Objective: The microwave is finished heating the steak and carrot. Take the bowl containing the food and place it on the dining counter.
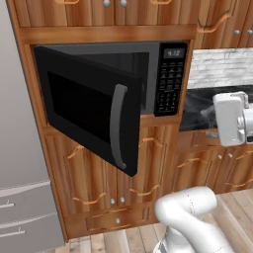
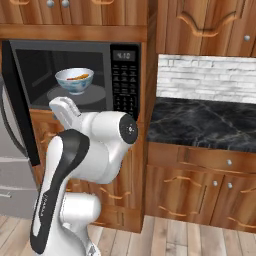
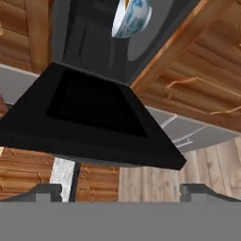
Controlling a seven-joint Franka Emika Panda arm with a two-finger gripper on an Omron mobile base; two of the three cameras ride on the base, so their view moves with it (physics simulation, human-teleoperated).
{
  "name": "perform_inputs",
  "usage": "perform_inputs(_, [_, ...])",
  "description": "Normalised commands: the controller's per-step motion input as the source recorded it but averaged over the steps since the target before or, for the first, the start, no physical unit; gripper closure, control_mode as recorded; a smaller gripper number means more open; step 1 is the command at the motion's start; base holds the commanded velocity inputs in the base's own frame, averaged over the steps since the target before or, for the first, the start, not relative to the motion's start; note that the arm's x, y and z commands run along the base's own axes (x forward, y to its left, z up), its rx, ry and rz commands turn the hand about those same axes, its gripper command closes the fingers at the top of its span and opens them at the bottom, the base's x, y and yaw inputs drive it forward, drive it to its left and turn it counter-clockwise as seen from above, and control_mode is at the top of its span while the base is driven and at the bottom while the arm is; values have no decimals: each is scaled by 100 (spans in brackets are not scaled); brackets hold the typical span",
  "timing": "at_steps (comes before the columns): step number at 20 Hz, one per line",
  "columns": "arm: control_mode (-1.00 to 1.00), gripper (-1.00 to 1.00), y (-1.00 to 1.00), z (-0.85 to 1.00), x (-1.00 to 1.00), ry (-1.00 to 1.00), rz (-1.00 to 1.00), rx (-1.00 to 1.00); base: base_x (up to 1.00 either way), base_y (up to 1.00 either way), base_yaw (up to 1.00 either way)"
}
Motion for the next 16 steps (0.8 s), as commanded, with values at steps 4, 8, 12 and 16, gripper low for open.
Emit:
perform_inputs(4, [-100,-100,70,-14,100,18,5,14,0,0,0])
perform_inputs(8, [-100,-100,100,-4,96,18,3,1,0,0,0])
perform_inputs(12, [-100,-100,100,0,61,21,10,-2,0,0,0])
perform_inputs(16, [-100,-100,100,0,19,22,20,-2,0,0,0])
